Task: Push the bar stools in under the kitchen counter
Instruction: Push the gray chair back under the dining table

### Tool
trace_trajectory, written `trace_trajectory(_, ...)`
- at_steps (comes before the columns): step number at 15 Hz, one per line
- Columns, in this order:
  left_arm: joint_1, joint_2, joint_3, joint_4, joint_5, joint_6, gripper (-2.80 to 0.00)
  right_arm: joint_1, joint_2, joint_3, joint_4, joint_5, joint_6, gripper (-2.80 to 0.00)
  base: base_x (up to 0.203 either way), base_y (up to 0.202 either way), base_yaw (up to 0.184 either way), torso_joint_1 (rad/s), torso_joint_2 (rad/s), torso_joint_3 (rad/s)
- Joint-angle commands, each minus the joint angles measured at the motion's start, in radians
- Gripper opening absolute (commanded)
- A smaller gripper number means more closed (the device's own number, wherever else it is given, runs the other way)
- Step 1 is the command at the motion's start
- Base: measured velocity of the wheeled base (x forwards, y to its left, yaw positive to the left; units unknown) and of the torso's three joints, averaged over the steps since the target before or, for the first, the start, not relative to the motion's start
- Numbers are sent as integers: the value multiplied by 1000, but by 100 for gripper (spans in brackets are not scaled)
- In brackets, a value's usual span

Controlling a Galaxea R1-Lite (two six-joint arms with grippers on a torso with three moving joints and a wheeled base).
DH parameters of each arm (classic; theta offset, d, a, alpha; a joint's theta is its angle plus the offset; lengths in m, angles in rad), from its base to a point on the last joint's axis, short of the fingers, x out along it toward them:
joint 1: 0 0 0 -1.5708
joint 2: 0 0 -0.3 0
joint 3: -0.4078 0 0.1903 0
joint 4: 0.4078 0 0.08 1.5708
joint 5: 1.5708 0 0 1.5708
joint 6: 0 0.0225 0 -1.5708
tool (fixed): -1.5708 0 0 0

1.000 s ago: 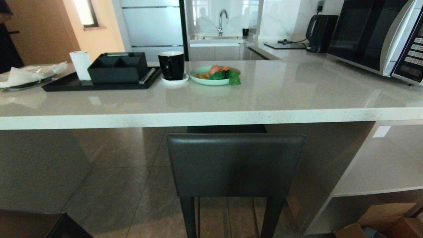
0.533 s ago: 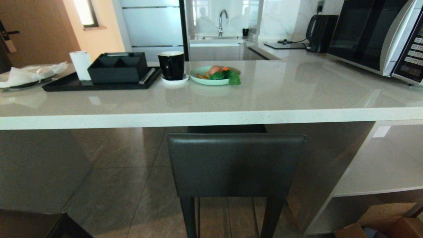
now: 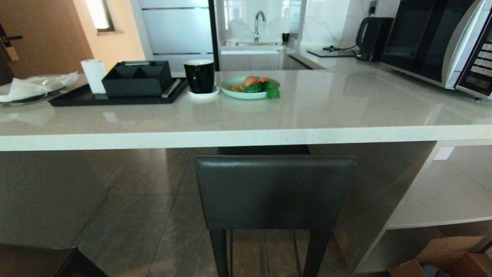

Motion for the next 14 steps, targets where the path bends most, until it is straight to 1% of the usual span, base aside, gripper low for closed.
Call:
trace_trajectory(1,0,3,1,2,14,-47,0,0,0,3,-5,-7,39,0,0,0,0,0,0,0)
trace_trajectory(2,1,3,6,-20,20,-68,0,0,0,3,-8,-21,54,0,0,0,0,0,0,0)
trace_trajectory(3,3,3,6,-20,21,-63,0,0,0,3,-8,-23,54,0,0,0,0,0,0,0)
trace_trajectory(4,2,3,6,-18,18,-35,0,0,0,3,-8,-23,53,0,0,0,0,0,0,0)
trace_trajectory(5,2,3,6,-15,13,19,0,0,0,3,-8,-21,50,0,0,0,0,0,0,0)
trace_trajectory(6,2,3,6,-11,12,39,0,0,0,3,-8,-20,53,0,0,0,0,0,0,0)
trace_trajectory(7,2,3,6,-14,13,28,0,0,0,3,-8,-21,60,0,0,0,0,0,0,0)
trace_trajectory(9,2,3,6,-16,20,-20,0,0,0,3,-8,-24,82,0,0,0,0,0,0,0)
trace_trajectory(12,2,3,6,-15,20,-30,0,0,0,3,-8,-26,84,0,0,0,0,0,0,0)
trace_trajectory(13,2,3,6,-13,18,-29,0,0,0,3,-8,-32,85,-88,0,0,0,0,0,0)
trace_trajectory(14,2,3,6,-15,18,-26,0,0,0,3,-8,-32,83,-280,0,0,0,0,0,0)
